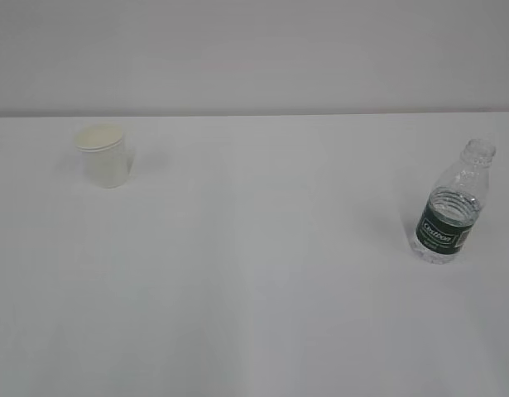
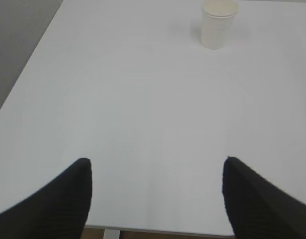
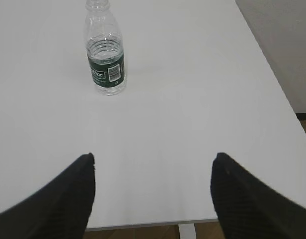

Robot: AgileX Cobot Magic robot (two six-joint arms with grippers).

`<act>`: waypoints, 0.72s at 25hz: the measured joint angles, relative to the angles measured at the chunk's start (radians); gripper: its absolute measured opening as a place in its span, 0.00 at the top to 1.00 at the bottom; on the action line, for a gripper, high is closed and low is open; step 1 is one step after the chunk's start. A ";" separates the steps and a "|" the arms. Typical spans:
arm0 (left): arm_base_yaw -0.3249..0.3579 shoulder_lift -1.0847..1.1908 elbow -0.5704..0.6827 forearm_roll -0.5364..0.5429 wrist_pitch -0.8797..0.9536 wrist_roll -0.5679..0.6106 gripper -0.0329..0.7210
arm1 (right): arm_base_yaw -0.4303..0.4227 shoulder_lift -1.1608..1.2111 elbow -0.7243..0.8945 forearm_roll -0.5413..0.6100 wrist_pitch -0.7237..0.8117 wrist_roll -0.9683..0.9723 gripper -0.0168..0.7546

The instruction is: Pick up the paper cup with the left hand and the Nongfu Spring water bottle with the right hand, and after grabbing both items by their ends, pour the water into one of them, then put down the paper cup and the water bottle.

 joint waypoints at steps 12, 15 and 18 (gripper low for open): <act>0.000 0.000 0.000 0.000 0.000 0.000 0.18 | 0.000 0.000 0.000 0.000 0.000 0.000 0.27; 0.000 0.000 0.000 0.000 0.000 0.000 0.18 | 0.000 0.000 0.000 0.000 0.000 0.000 0.27; -0.004 0.000 0.000 0.000 0.000 0.000 0.19 | 0.000 0.000 0.000 0.000 0.000 0.000 0.27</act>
